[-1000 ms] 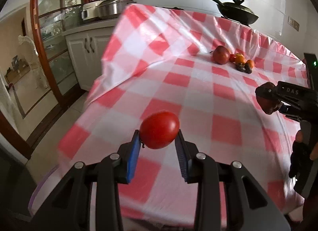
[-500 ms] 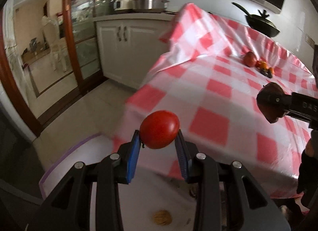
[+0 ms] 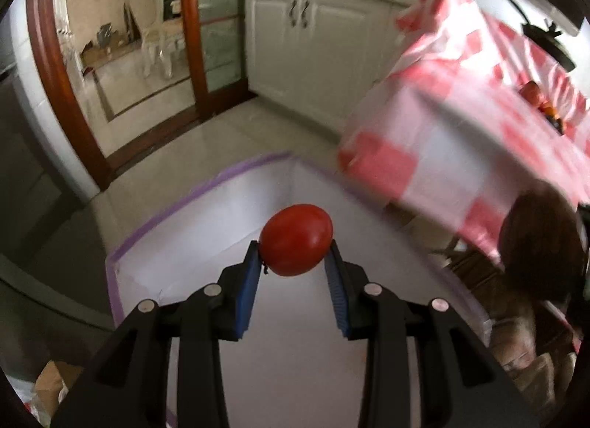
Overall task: Organize fruits
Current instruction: 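Carry the apple in the right tool and tomato in the left tool to the white box, then open the left tool over the box while the right tool releases the apple into it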
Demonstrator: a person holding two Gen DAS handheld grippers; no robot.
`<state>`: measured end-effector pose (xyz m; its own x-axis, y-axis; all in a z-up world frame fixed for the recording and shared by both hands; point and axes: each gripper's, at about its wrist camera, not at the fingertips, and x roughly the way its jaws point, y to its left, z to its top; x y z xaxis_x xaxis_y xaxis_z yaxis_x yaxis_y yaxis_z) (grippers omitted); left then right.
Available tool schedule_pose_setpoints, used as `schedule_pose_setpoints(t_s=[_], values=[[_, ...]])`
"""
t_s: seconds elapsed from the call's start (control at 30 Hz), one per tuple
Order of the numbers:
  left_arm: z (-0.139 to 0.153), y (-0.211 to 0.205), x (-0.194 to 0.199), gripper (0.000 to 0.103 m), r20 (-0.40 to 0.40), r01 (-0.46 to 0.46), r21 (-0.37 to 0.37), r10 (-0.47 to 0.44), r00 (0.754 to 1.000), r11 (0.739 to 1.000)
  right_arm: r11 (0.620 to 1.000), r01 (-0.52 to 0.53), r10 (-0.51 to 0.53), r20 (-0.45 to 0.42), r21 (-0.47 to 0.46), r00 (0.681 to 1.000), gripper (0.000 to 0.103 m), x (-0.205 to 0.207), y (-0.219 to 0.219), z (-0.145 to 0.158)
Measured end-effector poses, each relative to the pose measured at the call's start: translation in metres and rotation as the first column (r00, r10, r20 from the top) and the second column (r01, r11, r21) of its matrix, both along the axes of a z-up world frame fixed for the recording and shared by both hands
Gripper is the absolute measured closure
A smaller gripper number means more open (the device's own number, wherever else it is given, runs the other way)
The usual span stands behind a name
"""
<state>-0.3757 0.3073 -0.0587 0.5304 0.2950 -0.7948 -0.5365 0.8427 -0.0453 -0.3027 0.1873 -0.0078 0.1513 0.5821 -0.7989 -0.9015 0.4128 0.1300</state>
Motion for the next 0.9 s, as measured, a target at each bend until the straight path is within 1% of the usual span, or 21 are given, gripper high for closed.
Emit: schedule_pose_setpoints(t_s=[0.13,0.17,0.2,0.3,0.37,0.5,0.6,0.7,0.73,0.77,0.8,0.83,0.87,0.9], values=[[-0.024,0.01,-0.003,0.067,-0.081,-0.019,-0.012,0.018,0.997,1.0,0.983,-0.099,0.096,-0.027,-0.152,0.995,0.05,-0.021,0.026,-0.046],[-0.032,0.013,-0.003,0.067,-0.116,-0.025,-0.015,0.023,0.993,1.0,0.973,-0.124,0.118,-0.042,-0.194,0.992,0.05,-0.027,0.032,-0.061],[-0.037,0.016,-0.004,0.067,-0.134,-0.028,-0.018,0.026,0.991,0.999,0.963,-0.146,0.137,-0.056,-0.227,0.989,0.05,-0.031,0.036,-0.072],[-0.054,0.023,-0.006,0.067,-0.193,-0.039,-0.033,0.032,0.981,0.999,0.933,-0.207,0.188,-0.09,-0.294,0.978,0.05,-0.044,0.045,-0.096],[-0.063,0.028,-0.008,0.067,-0.217,-0.048,-0.042,0.038,0.976,0.998,0.91,-0.248,0.23,-0.093,-0.331,0.969,0.05,-0.055,0.05,-0.106],[-0.076,0.033,-0.011,0.067,-0.243,-0.063,-0.064,0.046,0.969,0.996,0.873,-0.309,0.301,-0.083,-0.378,0.95,0.05,-0.073,0.055,-0.117],[-0.076,0.036,-0.01,0.066,-0.243,-0.072,-0.078,0.051,0.969,0.994,0.852,-0.331,0.327,-0.081,-0.406,0.942,0.05,-0.081,0.056,-0.122],[-0.076,0.038,-0.01,0.066,-0.244,-0.079,-0.075,0.058,0.968,0.994,0.842,-0.342,0.343,-0.076,-0.418,0.936,0.05,-0.083,0.05,-0.122],[-0.075,0.038,-0.01,0.064,-0.243,-0.08,-0.075,0.059,0.968,0.994,0.843,-0.344,0.344,-0.076,-0.415,0.936,0.05,-0.084,0.051,-0.122],[-0.074,0.037,-0.011,0.056,-0.242,-0.084,-0.07,0.065,0.968,0.994,0.851,-0.34,0.341,-0.071,-0.4,0.937,0.047,-0.084,0.049,-0.118],[-0.073,0.037,-0.01,0.05,-0.241,-0.091,-0.064,0.073,0.968,0.994,0.859,-0.338,0.339,-0.067,-0.385,0.938,0.041,-0.085,0.048,-0.114],[-0.073,0.039,-0.01,0.039,-0.237,-0.098,-0.057,0.081,0.968,0.994,0.869,-0.337,0.336,-0.068,-0.363,0.939,0.039,-0.084,0.045,-0.108],[-0.071,0.038,-0.01,0.031,-0.229,-0.104,-0.05,0.09,0.969,0.993,0.874,-0.336,0.333,-0.069,-0.35,0.94,0.036,-0.084,0.044,-0.105],[-0.07,0.037,-0.011,0.029,-0.223,-0.107,-0.043,0.095,0.97,0.993,0.881,-0.335,0.33,-0.072,-0.334,0.941,0.036,-0.083,0.041,-0.101]])
